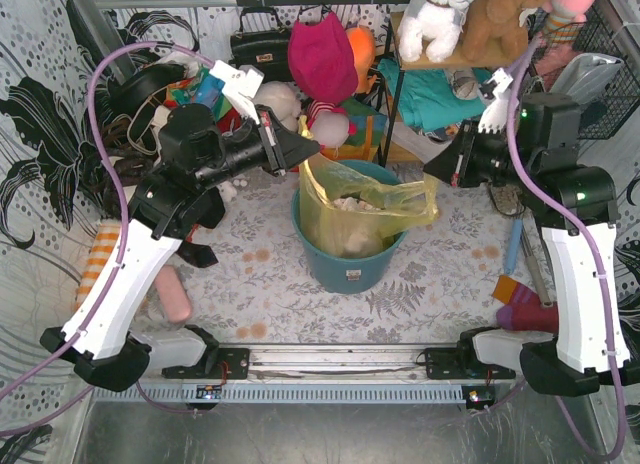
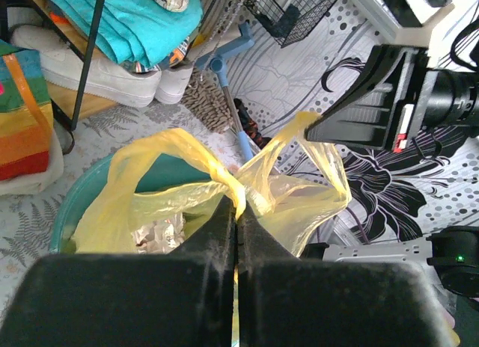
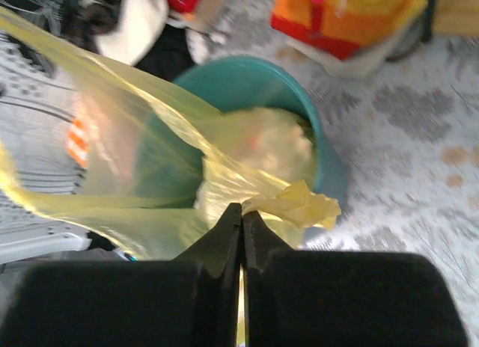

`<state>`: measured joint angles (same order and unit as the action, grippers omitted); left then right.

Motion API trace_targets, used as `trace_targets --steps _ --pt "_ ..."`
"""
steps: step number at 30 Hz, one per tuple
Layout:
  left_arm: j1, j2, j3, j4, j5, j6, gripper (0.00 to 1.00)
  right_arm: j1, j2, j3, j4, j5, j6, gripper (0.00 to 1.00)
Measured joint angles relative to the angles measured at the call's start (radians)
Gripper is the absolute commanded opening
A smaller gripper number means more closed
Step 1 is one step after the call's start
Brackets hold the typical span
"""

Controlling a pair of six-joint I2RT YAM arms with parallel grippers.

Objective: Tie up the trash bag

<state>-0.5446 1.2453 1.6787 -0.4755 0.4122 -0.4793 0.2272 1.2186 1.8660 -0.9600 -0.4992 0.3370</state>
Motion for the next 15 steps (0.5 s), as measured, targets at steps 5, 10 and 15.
trace_targets --steps 5,10,15 --pt "0.0 -0.016 -0.01 -0.006 -0.009 0.008 0.0 0.0 0.002 -0.041 -0.115 0.106 -0.05 0.0" --pt "0.0 -0.046 -0.05 0.038 0.002 0.005 0.22 0.0 -0.035 -0.129 -0.045 0.071 -0.013 0.09" --pt "0.0 -0.058 -0.112 0.155 0.052 -0.034 0.56 0.0 -0.163 -0.369 0.365 -0.09 0.196 0.62"
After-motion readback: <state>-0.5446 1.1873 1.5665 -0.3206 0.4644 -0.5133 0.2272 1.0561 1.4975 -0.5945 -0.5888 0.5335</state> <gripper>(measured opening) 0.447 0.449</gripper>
